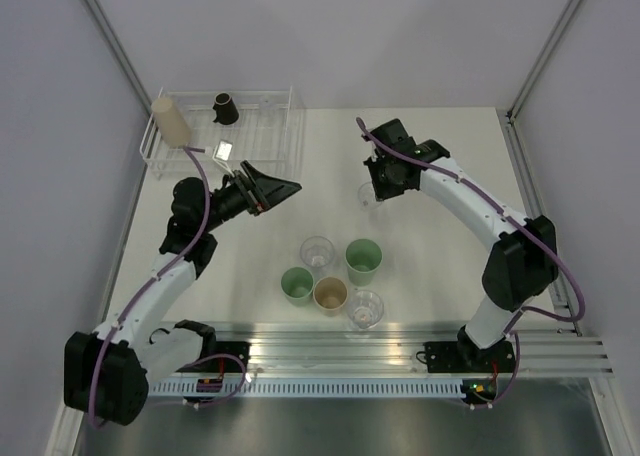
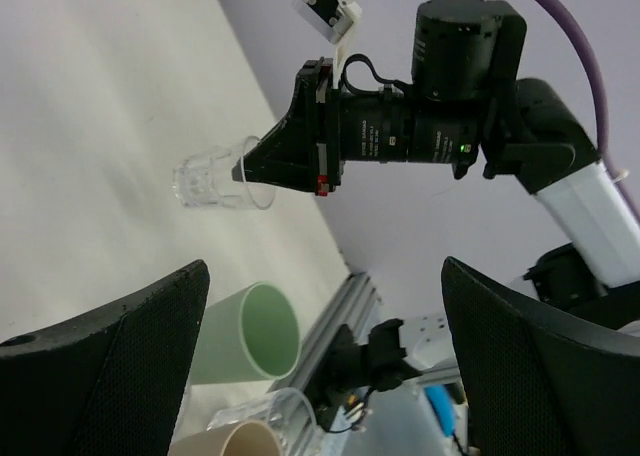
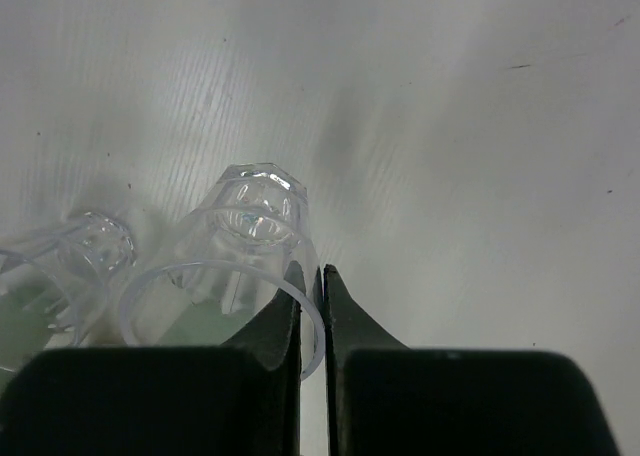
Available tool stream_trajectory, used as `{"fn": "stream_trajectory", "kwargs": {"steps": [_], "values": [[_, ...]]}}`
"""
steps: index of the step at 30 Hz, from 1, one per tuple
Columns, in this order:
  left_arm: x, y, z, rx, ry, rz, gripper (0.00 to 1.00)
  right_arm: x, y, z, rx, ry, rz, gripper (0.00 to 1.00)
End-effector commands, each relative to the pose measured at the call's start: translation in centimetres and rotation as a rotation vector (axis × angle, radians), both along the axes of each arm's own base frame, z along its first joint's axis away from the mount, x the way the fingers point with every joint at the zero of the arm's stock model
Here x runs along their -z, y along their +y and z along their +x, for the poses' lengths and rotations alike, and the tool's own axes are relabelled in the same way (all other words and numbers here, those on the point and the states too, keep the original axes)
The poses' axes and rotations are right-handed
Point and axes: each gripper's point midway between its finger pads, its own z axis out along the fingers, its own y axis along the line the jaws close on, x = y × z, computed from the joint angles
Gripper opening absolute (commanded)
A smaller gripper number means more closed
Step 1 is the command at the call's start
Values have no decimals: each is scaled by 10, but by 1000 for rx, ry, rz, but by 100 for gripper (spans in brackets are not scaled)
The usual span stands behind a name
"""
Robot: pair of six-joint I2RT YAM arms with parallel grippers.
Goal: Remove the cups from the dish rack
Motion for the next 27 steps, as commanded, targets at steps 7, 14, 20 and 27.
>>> {"fn": "stream_trajectory", "kwargs": {"steps": [7,14,20,27], "values": [[39,29,-34,-73,-46,312,100,40,14,-25,-127,183,-55,1],[33,33,-58,-44,-100,318,100,74,26,-42,-165,249,-94,1],[26,36,-71,-45,-130,309,100,90,43,-54,-192,247,-98,1],[22,34,-77,-22,-135,300,100,100,53,-57,-204,249,-95,1]]}}
